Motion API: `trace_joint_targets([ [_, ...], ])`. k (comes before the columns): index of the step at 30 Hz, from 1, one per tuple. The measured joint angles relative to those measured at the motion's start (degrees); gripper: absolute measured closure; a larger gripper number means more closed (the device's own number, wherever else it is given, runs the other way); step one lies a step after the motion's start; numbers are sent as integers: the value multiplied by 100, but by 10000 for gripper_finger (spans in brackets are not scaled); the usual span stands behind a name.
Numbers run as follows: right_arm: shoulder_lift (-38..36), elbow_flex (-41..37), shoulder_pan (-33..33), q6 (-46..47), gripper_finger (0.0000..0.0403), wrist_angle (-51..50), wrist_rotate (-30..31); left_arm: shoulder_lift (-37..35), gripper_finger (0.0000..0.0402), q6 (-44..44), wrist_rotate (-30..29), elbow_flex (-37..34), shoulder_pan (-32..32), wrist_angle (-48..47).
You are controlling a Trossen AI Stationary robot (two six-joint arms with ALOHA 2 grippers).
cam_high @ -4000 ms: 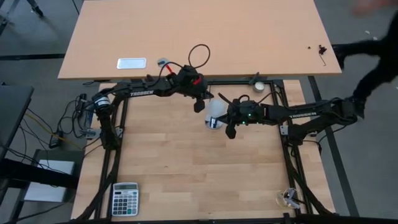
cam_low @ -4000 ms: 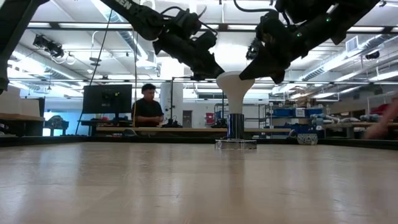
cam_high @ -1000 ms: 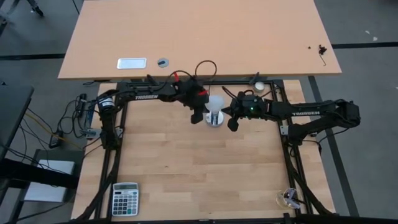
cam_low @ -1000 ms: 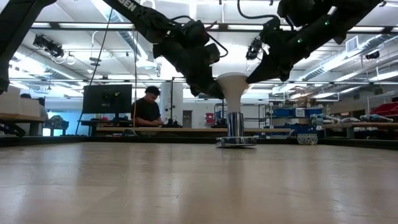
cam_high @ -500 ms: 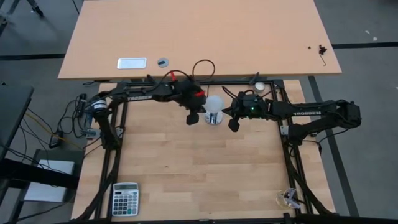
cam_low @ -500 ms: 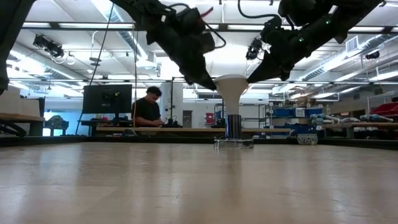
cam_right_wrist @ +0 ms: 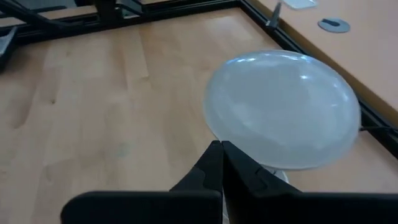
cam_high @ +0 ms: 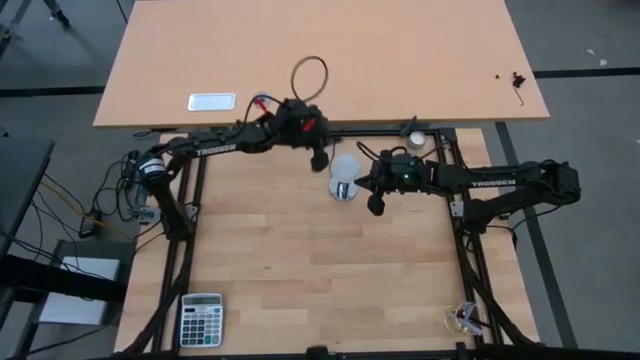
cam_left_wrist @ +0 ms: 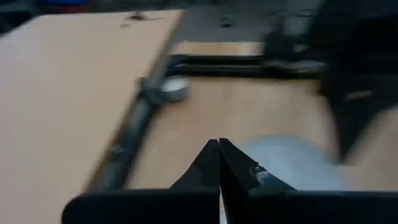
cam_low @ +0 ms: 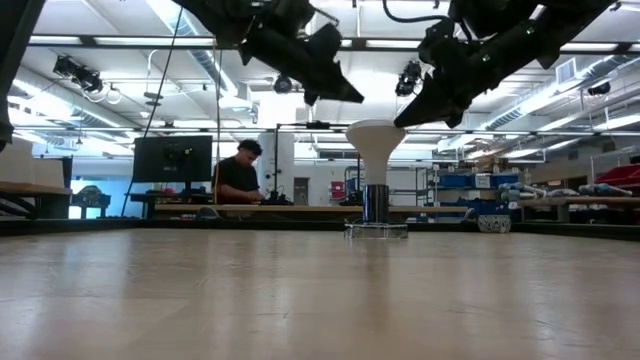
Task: Screw lightbulb
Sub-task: Remove the lightbulb from the silver lamp socket
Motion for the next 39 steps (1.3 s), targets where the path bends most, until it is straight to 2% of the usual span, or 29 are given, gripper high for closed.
trace_joint_targets([
  [3, 0, 4, 83, 0, 394, 107, -32, 144, 402, -107, -106, 0, 236, 312],
  [8, 0, 4, 122, -3, 394, 209, -52, 569, 402, -373, 348, -6, 448, 321],
  [13, 23, 4, 119, -2, 394, 199, -101, 791, 402, -353, 624, -7, 386, 484],
  [19, 204, 5, 100, -4, 394, 194, -131, 819, 402, -272, 646, -7, 262, 466],
  [39, 219, 0, -376, 138, 394, -228, 36, 680, 402, -2, 523, 15, -9, -802],
])
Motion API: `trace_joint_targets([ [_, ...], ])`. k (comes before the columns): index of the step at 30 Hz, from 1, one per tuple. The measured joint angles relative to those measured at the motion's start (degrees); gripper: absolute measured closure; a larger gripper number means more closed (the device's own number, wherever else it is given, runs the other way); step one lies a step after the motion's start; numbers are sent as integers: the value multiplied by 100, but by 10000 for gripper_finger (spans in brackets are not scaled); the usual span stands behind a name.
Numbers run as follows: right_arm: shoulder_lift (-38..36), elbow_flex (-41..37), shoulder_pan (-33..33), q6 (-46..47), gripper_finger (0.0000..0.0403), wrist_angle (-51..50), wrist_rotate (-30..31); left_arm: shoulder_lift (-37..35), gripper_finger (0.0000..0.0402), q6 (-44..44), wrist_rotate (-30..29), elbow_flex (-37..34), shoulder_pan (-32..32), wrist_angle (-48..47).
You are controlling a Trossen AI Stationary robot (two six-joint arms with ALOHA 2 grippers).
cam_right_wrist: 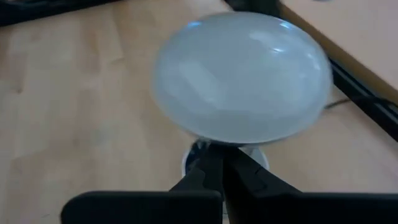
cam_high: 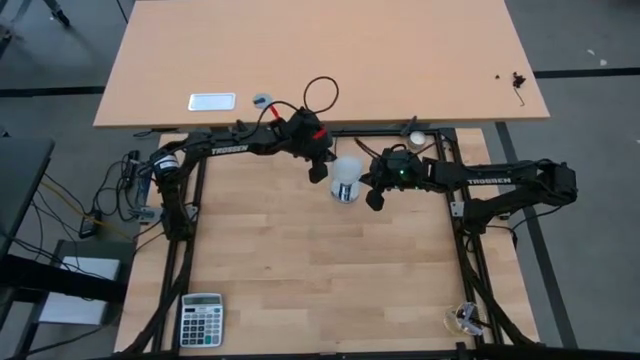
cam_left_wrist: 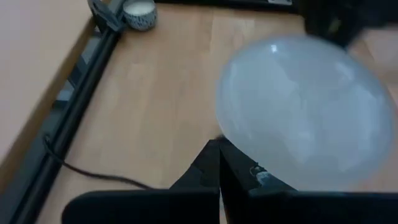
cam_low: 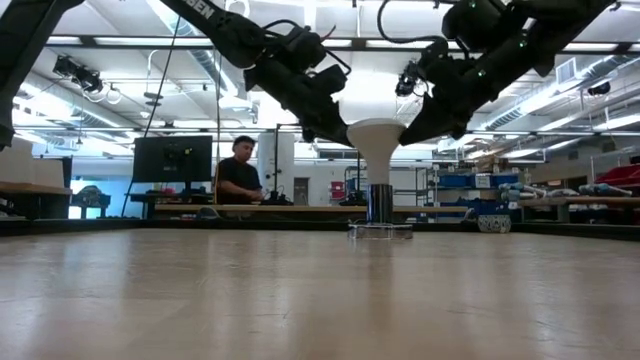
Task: Screw lightbulb
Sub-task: Remove the lightbulb from the silver lamp socket
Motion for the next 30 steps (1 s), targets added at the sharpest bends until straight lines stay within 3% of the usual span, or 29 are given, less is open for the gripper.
trace_joint_targets([
  [13, -34, 0, -658, -33, 394, 27, 51, -21, 402, 75, -190, -32, -474, -782],
  [20, -500, 0, -722, -81, 394, -359, 16, -24, 402, 201, -513, -28, -463, -1255],
  [25, -907, 2, -514, -79, 394, -658, -70, -24, 402, 382, -1054, -28, -294, -1212],
  [30, -1043, 4, 61, -97, 394, -624, -166, -24, 402, 220, -529, -26, 107, -331],
])
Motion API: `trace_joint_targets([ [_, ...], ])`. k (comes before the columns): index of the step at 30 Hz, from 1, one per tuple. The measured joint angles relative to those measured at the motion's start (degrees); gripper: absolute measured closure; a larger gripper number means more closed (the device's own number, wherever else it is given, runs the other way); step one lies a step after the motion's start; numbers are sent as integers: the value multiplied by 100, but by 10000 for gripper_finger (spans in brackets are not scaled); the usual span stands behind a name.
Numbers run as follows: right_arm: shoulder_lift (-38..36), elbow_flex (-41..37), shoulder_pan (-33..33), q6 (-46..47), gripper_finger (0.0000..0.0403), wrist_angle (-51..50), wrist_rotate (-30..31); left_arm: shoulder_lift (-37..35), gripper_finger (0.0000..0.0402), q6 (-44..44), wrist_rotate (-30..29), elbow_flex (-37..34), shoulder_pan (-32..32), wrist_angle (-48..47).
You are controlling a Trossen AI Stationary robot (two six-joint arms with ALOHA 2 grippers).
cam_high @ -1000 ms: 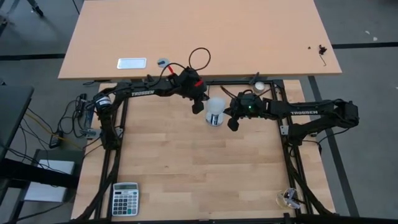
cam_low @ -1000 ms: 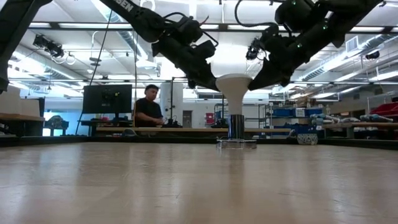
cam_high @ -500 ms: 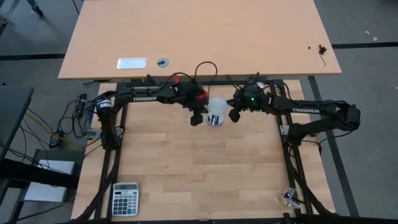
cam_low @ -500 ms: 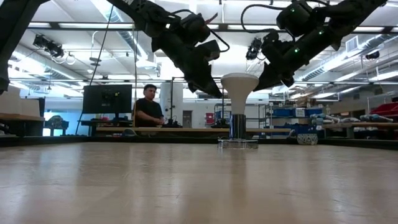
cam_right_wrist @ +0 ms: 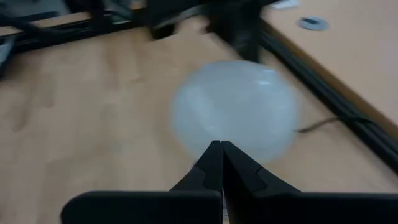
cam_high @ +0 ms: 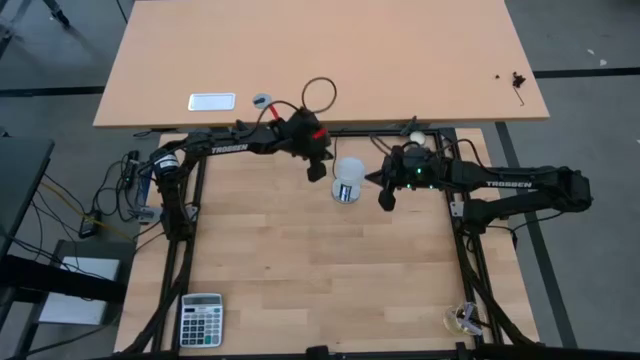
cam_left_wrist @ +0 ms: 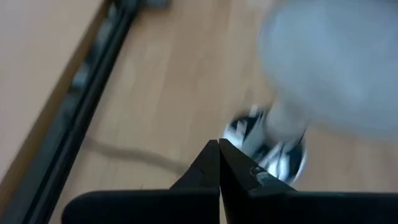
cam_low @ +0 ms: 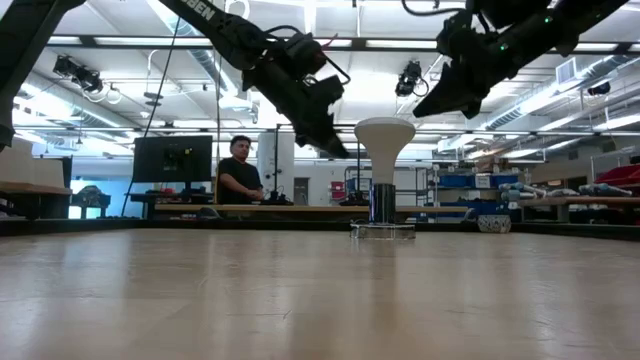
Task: Screw lightbulb
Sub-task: Remove the lightbulb from the silver lamp socket
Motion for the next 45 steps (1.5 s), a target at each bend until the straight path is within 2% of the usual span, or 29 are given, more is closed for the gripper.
trace_joint_targets([
  [5, 180, 2, 560, -34, 394, 204, -17, 24, 402, -507, 927, 4, 229, 988],
  [11, 642, 2, 757, -144, 394, 517, -1, 35, 402, -627, 1174, 4, 157, 1407],
  [21, 783, 2, 556, -162, 394, 588, 141, 149, 402, -621, 1248, 21, -36, 1330],
  [31, 626, 2, 295, -148, 394, 219, 229, 35, 402, -539, 1258, 33, -42, 730],
  [45, 570, -9, -437, -57, 394, -143, 444, -66, 402, -500, 1425, 17, -412, 143],
])
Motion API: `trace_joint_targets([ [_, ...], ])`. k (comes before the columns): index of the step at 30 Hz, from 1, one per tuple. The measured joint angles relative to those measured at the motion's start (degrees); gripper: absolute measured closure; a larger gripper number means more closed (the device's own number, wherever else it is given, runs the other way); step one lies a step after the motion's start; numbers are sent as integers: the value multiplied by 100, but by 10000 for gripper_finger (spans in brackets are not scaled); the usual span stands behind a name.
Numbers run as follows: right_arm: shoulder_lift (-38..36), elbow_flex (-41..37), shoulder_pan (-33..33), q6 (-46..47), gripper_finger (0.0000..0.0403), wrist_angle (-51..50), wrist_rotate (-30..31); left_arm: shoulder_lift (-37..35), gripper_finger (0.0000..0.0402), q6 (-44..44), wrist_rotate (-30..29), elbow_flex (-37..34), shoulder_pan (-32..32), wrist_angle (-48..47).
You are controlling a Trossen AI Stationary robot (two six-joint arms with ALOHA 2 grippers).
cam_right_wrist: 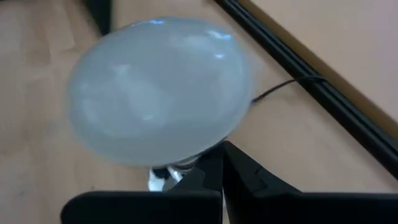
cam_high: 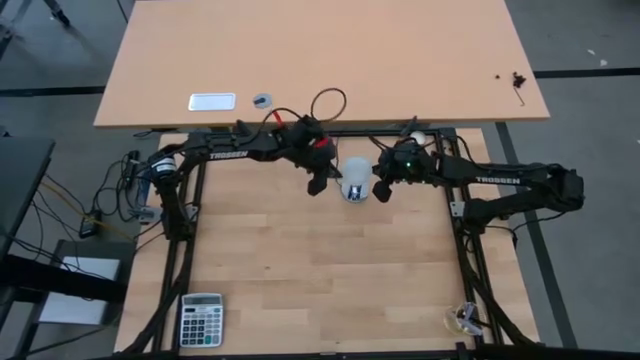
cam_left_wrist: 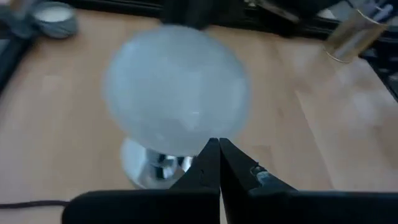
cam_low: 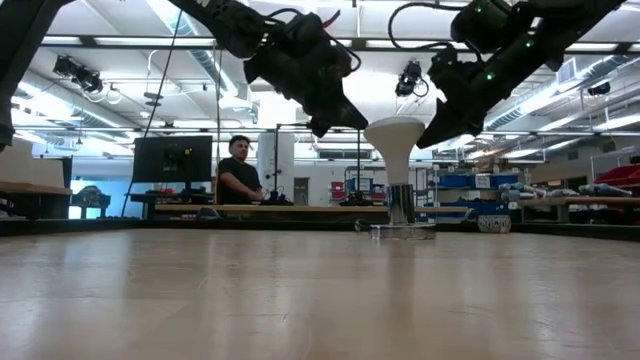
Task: Screw lightbulb
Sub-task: Remove the lightbulb from the silver lamp socket
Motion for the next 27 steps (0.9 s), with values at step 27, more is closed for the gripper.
trace_joint_targets([
  [27, -573, 11, 820, -23, 394, 144, -271, -246, 402, -383, -539, -13, 366, 1514],
])
